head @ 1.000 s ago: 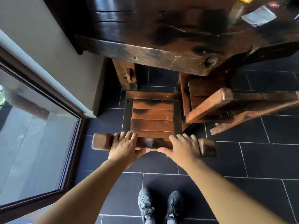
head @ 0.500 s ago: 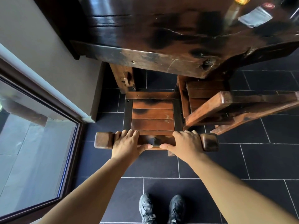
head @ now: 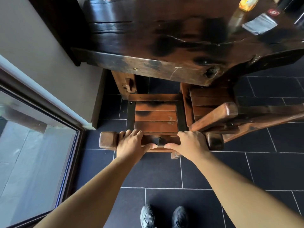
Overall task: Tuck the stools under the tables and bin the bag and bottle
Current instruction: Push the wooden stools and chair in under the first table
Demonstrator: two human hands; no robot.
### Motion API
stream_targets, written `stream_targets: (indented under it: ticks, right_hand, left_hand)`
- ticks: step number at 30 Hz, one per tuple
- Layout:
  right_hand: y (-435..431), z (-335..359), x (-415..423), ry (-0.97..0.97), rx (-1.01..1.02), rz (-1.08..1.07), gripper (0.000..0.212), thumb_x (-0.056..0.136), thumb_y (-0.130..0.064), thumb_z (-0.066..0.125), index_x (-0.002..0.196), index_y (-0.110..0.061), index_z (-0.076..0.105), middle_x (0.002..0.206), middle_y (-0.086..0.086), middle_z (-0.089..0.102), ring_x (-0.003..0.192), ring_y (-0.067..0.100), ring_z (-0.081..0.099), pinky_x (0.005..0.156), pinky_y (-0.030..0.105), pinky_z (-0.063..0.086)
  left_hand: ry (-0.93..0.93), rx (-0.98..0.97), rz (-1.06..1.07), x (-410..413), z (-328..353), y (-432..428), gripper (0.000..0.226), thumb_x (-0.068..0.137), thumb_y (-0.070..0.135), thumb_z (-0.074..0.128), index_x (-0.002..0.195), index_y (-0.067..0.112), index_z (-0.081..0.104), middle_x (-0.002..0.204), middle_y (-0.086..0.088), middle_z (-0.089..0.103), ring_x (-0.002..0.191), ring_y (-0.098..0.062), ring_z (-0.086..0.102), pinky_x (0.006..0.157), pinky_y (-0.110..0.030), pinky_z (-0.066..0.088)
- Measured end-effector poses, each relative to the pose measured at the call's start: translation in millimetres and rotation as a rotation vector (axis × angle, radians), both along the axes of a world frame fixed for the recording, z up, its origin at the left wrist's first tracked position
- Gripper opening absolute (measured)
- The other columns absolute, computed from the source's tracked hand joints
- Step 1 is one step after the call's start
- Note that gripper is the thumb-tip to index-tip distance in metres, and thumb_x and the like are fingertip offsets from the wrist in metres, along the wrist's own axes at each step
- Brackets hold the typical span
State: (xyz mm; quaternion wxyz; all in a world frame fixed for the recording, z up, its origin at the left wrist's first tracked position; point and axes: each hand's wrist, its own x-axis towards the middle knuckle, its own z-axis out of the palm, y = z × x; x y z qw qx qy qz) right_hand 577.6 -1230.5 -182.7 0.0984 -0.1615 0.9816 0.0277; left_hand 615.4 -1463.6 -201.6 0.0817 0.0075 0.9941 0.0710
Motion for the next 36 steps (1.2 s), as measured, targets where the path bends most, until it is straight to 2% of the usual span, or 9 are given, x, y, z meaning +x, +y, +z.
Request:
stream_targets:
  ticks: [7, 12, 16, 21, 25, 28, 32, 36]
  right_hand:
    - [-3, -3, -18, 0.025, 0.002, 0.000, 0.084, 0.074, -0.093, 0.031, 0.099, -0.022, 0.069, 0.087, -0.004, 0.071, 0.078, 0.015, 0.065, 0.064, 0.026, 0.041]
    - [-6, -4, -31, -0.004, -0.021, -0.018, 0.085, 0.074, -0.092, 0.032, 0.106, -0.023, 0.068, 0.091, -0.005, 0.071, 0.081, 0.014, 0.065, 0.070, 0.026, 0.047]
    - [-6, 0, -38, 0.002, -0.015, -0.003, 0.085, 0.074, -0.092, 0.031, 0.101, -0.020, 0.068, 0.089, -0.003, 0.071, 0.080, 0.015, 0.065, 0.068, 0.026, 0.044]
    - [-8, -3, -56, 0.009, -0.025, -0.025, 0.092, 0.068, -0.094, 0.023, 0.100, -0.022, 0.070, 0.086, -0.004, 0.071, 0.078, 0.015, 0.066, 0.070, 0.027, 0.051]
    - [-10, -3, -68, 0.024, -0.019, -0.016, 0.091, 0.071, -0.093, 0.025, 0.106, -0.021, 0.070, 0.090, -0.002, 0.072, 0.079, 0.016, 0.066, 0.068, 0.027, 0.049]
    - [-11, -2, -75, 0.023, -0.016, -0.019, 0.088, 0.070, -0.092, 0.027, 0.097, -0.019, 0.070, 0.083, -0.002, 0.069, 0.071, 0.015, 0.058, 0.064, 0.026, 0.044]
    - [-11, -4, -88, 0.042, -0.001, -0.019, 0.096, 0.066, -0.094, 0.021, 0.106, -0.021, 0.070, 0.089, -0.002, 0.072, 0.079, 0.017, 0.066, 0.065, 0.027, 0.046]
    - [-14, -5, -99, 0.041, 0.007, -0.025, 0.098, 0.065, -0.095, 0.019, 0.103, -0.021, 0.071, 0.084, -0.002, 0.070, 0.072, 0.016, 0.062, 0.062, 0.025, 0.044]
  left_hand:
    - [-0.011, -0.008, -0.004, -22, -2, -5, 0.070, 0.073, 0.087, 0.033, 0.102, 0.029, 0.059, 0.106, 0.009, 0.062, 0.104, -0.022, 0.051, 0.095, -0.038, 0.030]
    - [0.005, -0.030, -0.009, -34, -4, -8, 0.063, 0.077, 0.084, 0.041, 0.103, 0.029, 0.059, 0.106, 0.009, 0.062, 0.104, -0.022, 0.050, 0.094, -0.037, 0.030]
    - [-0.005, -0.005, 0.000, -40, -3, -7, 0.064, 0.076, 0.084, 0.040, 0.103, 0.028, 0.058, 0.107, 0.009, 0.062, 0.104, -0.021, 0.050, 0.093, -0.037, 0.033]
    - [-0.011, 0.026, 0.013, -57, 0, -8, 0.065, 0.077, 0.084, 0.040, 0.107, 0.029, 0.058, 0.112, 0.010, 0.061, 0.108, -0.019, 0.050, 0.094, -0.036, 0.037]
    - [-0.010, 0.012, 0.007, -69, -2, -11, 0.079, 0.070, 0.090, 0.024, 0.105, 0.029, 0.059, 0.110, 0.010, 0.062, 0.106, -0.019, 0.049, 0.091, -0.036, 0.038]
    - [0.002, 0.008, 0.000, -77, -3, -11, 0.080, 0.070, 0.091, 0.023, 0.104, 0.027, 0.059, 0.109, 0.008, 0.062, 0.104, -0.020, 0.050, 0.090, -0.037, 0.037]
    - [0.017, 0.010, 0.001, -88, -2, -11, 0.085, 0.067, 0.092, 0.017, 0.104, 0.028, 0.058, 0.110, 0.008, 0.062, 0.104, -0.020, 0.050, 0.092, -0.038, 0.036]
    - [0.006, 0.019, 0.007, -99, -2, -12, 0.089, 0.064, 0.093, 0.014, 0.106, 0.028, 0.058, 0.111, 0.008, 0.063, 0.106, -0.021, 0.050, 0.092, -0.039, 0.037]
